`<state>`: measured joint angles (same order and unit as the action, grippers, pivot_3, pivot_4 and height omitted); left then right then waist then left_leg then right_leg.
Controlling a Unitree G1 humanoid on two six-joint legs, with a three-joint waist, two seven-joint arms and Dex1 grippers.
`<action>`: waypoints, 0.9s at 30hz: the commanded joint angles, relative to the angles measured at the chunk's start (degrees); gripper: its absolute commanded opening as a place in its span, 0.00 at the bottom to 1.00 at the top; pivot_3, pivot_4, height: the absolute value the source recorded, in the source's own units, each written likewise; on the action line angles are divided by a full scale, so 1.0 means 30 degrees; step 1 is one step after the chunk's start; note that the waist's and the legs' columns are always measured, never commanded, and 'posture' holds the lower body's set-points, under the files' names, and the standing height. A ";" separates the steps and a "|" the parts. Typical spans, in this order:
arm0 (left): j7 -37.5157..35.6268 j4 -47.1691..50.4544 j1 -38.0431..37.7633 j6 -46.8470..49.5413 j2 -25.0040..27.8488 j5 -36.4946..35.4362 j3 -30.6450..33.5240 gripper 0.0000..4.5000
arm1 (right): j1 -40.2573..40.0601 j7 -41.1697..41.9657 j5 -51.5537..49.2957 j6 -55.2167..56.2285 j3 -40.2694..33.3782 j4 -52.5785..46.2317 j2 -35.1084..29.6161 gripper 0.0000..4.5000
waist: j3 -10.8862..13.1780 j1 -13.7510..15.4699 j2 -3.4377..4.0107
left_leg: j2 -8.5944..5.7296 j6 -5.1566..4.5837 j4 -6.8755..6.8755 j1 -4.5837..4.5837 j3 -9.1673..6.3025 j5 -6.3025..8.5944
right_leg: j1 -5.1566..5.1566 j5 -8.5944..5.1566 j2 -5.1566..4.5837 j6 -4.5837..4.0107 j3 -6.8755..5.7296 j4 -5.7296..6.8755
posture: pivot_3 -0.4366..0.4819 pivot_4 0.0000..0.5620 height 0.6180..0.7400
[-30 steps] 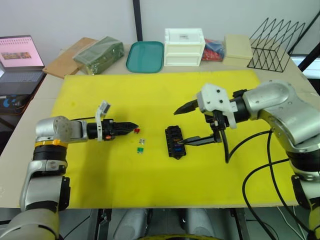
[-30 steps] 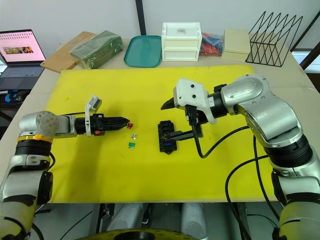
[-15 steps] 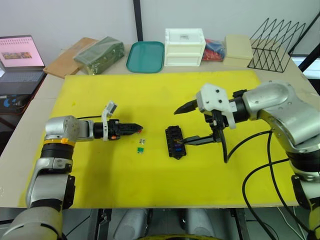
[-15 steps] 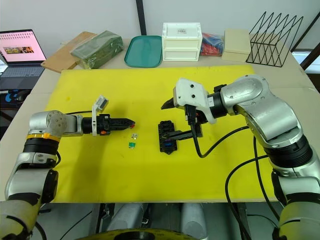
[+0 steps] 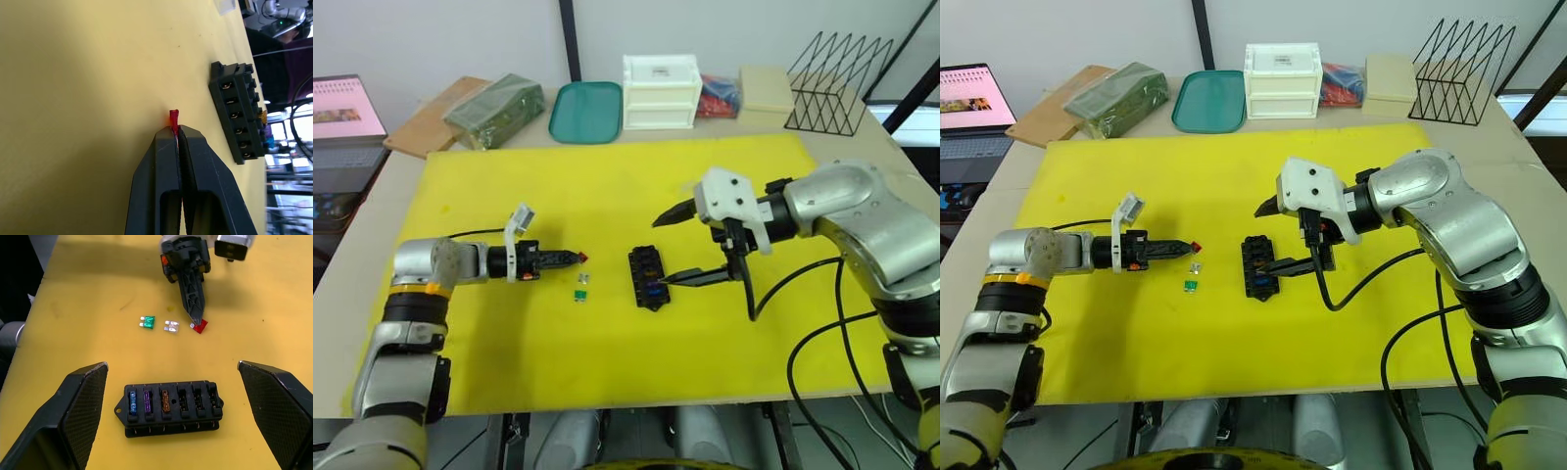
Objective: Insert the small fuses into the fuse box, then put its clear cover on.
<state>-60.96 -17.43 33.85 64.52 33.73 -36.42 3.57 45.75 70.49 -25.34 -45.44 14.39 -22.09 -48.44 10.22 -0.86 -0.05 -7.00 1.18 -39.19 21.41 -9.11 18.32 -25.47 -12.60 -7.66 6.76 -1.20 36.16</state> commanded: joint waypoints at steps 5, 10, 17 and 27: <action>0.0294 0.6209 -0.1143 -0.2639 -0.0571 -0.3029 0.3717 0.01 | 0.1010 -0.0755 -0.2405 -0.3154 -0.1505 0.0032 0.0381 1.00 | 0.0001 0.0149 0.0000 | -0.0010 0.0000 -0.0002 0.0010 -0.0002 0.0000 | 0.0008 0.0001 -0.0015 -0.0001 0.0000 -0.0019 | 0.48 0.27 1.00; 0.1981 1.1179 -0.1389 -0.1722 -0.1223 -0.6672 0.4858 0.01 | 0.2885 -0.3136 -0.5850 -0.8882 -0.4124 0.1833 0.2452 1.00 | 0.0002 0.0083 -0.0004 | -0.0007 -0.0002 -0.0001 0.0009 -0.0005 0.0001 | 0.0007 0.0002 -0.0013 -0.0003 0.0022 -0.0019 | 0.48 0.27 1.00; 0.4457 1.3421 -0.1130 -0.1782 -0.1625 -0.9416 0.4736 0.01 | 0.4777 -0.6166 -0.9156 -1.4701 -0.8306 0.3736 0.5371 1.00 | 0.0002 0.0103 -0.0003 | -0.0008 -0.0002 0.0003 0.0002 0.0006 0.0001 | 0.0007 0.0003 -0.0005 -0.0005 0.0049 -0.0014 | 0.48 0.27 1.00; 0.5089 1.3220 -0.0982 -0.2264 -0.1171 -1.0218 0.4068 0.00 | 0.5166 -0.8830 -1.2154 -1.5688 -0.9408 0.4049 0.6188 0.65 | 0.0002 0.0070 -0.0002 | -0.0010 -0.0003 0.0003 0.0000 0.0015 0.0001 | 0.0003 0.0003 -0.0001 -0.0005 0.0057 -0.0010 | 0.48 0.27 1.00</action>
<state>-45.86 21.07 29.79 59.08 29.37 -65.74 15.91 59.64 45.07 -59.59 -92.09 -12.23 -9.63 -30.28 10.23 -0.64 -0.05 -7.03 1.17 -39.19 21.41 -9.06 18.32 -25.46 -12.59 -7.67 6.75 -1.03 36.13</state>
